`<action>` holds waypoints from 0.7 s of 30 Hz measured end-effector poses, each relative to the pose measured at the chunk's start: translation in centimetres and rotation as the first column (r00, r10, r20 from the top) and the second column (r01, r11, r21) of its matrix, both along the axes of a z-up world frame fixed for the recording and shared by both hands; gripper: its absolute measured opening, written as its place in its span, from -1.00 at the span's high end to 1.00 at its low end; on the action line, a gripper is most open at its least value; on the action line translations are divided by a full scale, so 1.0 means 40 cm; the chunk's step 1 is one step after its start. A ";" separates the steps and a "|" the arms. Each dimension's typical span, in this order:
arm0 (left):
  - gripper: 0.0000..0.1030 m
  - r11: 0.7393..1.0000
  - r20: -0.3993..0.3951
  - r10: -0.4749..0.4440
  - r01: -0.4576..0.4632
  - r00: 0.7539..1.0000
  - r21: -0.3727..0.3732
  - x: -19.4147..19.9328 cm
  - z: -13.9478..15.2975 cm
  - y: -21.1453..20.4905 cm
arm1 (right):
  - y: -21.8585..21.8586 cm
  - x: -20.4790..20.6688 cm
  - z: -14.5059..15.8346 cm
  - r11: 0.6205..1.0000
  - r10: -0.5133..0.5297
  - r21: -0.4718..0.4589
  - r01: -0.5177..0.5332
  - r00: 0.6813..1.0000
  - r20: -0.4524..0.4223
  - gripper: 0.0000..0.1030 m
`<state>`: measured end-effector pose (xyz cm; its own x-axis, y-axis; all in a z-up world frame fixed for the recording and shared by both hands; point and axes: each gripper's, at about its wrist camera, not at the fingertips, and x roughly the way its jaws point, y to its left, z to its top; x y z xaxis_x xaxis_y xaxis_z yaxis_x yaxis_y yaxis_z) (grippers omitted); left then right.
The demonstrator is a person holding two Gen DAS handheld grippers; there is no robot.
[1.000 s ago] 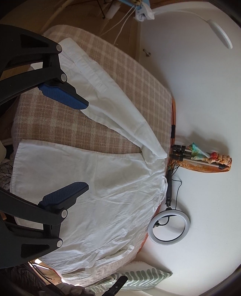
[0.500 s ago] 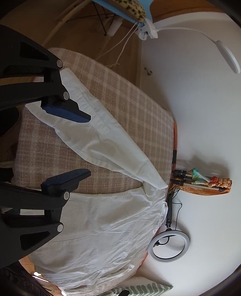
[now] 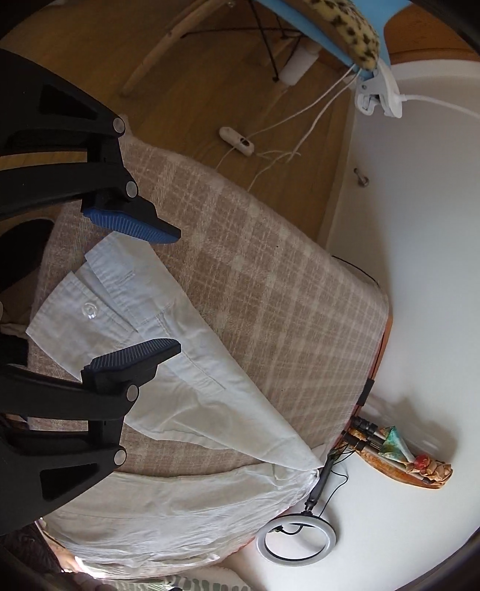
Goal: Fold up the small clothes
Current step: 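Move the left gripper to the shirt sleeve cuff and grasp it, then fold the held sleeve across the shirt back with the left gripper, release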
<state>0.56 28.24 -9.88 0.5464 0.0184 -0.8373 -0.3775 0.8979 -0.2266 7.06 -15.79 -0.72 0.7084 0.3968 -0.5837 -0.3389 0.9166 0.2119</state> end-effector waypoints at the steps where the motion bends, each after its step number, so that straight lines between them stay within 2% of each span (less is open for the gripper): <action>1: -0.03 1.000 -0.015 -0.014 0.013 1.000 -0.018 0.011 -0.013 0.001 | 0.006 0.000 0.000 1.000 0.004 -0.001 -0.004 1.000 0.000 -0.68; 4: -0.03 0.998 -0.059 -0.054 0.055 0.997 0.012 0.036 -0.039 -0.025 | 0.019 -0.003 0.000 1.000 0.013 -0.010 -0.013 1.000 0.001 -0.68; 11: -0.01 0.987 -0.076 -0.116 0.123 0.990 0.101 0.071 -0.048 -0.076 | 0.009 -0.002 -0.005 1.000 -0.007 -0.024 0.006 1.000 -0.005 -0.68; 14: 0.50 0.984 -0.058 -0.133 0.139 0.989 0.112 0.078 -0.046 -0.086 | -0.004 0.002 -0.004 1.000 -0.014 0.000 0.014 1.000 -0.018 -0.68; 15: 0.80 0.984 -0.041 -0.148 0.151 0.988 0.096 0.076 -0.044 -0.086 | -0.007 0.002 -0.002 1.000 -0.015 0.004 0.015 1.000 -0.019 -0.68; 21: 0.84 0.980 0.035 -0.188 0.185 0.982 0.072 0.064 -0.018 -0.110 | -0.005 -0.008 0.004 1.000 -0.010 -0.007 0.010 1.000 -0.003 -0.68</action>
